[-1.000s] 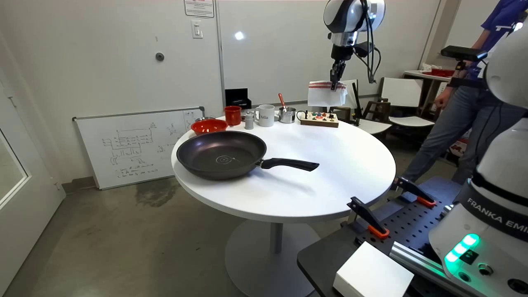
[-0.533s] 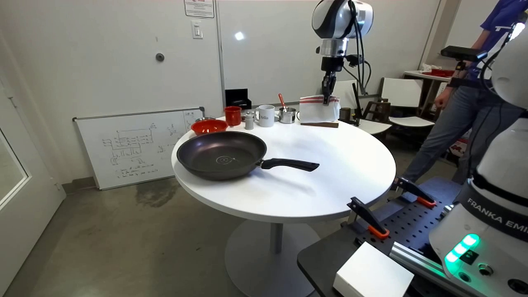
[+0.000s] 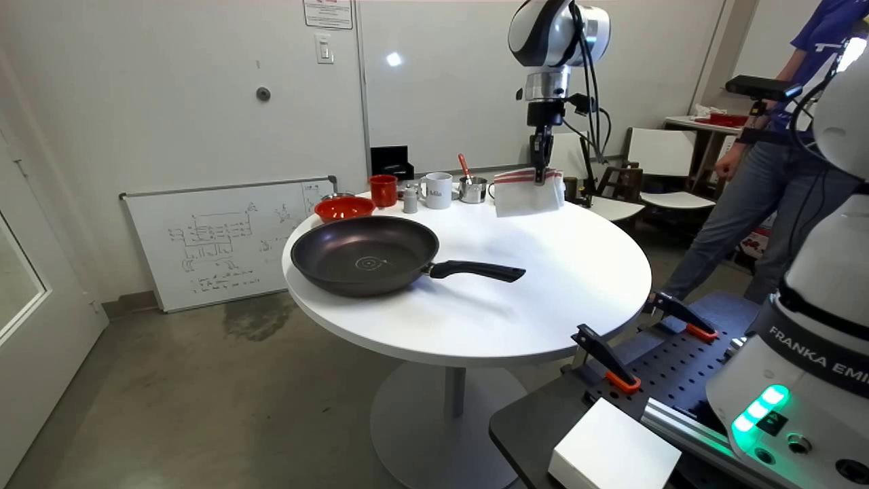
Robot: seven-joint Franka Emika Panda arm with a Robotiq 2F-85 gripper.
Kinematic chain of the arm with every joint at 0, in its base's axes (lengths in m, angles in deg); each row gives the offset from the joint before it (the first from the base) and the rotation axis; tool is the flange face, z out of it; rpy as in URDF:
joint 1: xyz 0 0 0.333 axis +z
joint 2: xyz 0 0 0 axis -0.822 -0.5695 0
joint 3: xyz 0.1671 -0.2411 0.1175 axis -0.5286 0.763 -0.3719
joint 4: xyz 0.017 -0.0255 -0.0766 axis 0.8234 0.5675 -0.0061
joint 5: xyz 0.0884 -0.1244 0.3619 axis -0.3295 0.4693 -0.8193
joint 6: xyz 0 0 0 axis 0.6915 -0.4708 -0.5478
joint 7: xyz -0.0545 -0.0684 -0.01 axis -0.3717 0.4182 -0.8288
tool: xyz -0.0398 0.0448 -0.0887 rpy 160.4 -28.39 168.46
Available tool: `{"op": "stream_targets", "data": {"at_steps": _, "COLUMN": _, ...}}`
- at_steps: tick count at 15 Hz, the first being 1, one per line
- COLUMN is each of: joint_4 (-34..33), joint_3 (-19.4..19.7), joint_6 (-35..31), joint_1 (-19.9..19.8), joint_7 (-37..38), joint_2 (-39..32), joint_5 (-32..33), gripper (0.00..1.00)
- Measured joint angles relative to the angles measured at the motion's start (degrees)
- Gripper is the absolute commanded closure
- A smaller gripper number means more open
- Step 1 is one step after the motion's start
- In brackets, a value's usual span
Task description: Straighten the white towel
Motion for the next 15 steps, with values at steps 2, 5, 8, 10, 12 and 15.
{"op": "stream_targets", "data": {"at_steps": 2, "joint_4": 1.2, "joint_3": 0.0, "joint_6": -0.2, "joint_1": 0.4, "joint_7": 0.0, "joint_2": -0.1, "joint_5": -0.5, "gripper": 0.94}}
{"op": "stream_targets", "data": {"at_steps": 5, "joint_4": 3.0, "joint_3": -0.1, "joint_6": -2.0, "joint_1": 0.9, "joint_7": 0.0, "joint_2": -0.2, "joint_5": -1.7, "gripper": 0.94}}
{"op": "stream_targets", "data": {"at_steps": 8, "joint_4": 5.0, "joint_3": -0.1, "joint_6": -5.0, "joint_1": 1.3, "joint_7": 0.0, "joint_2": -0.5, "joint_5": -2.2, "gripper": 0.94}}
{"op": "stream_targets", "data": {"at_steps": 10, "joint_4": 6.2, "joint_3": -0.2, "joint_6": -6.4, "joint_1": 1.6, "joint_7": 0.0, "joint_2": -0.9, "joint_5": -2.2, "gripper": 0.93}}
{"op": "stream_targets", "data": {"at_steps": 12, "joint_4": 7.3, "joint_3": -0.3, "joint_6": -8.7, "joint_1": 1.9, "joint_7": 0.0, "joint_2": -1.5, "joint_5": -2.2, "gripper": 0.93}}
{"op": "stream_targets", "data": {"at_steps": 15, "joint_4": 8.7, "joint_3": -0.3, "joint_6": -12.1, "joint_1": 2.6, "joint_7": 0.2, "joint_2": -2.6, "joint_5": -2.2, "gripper": 0.92}}
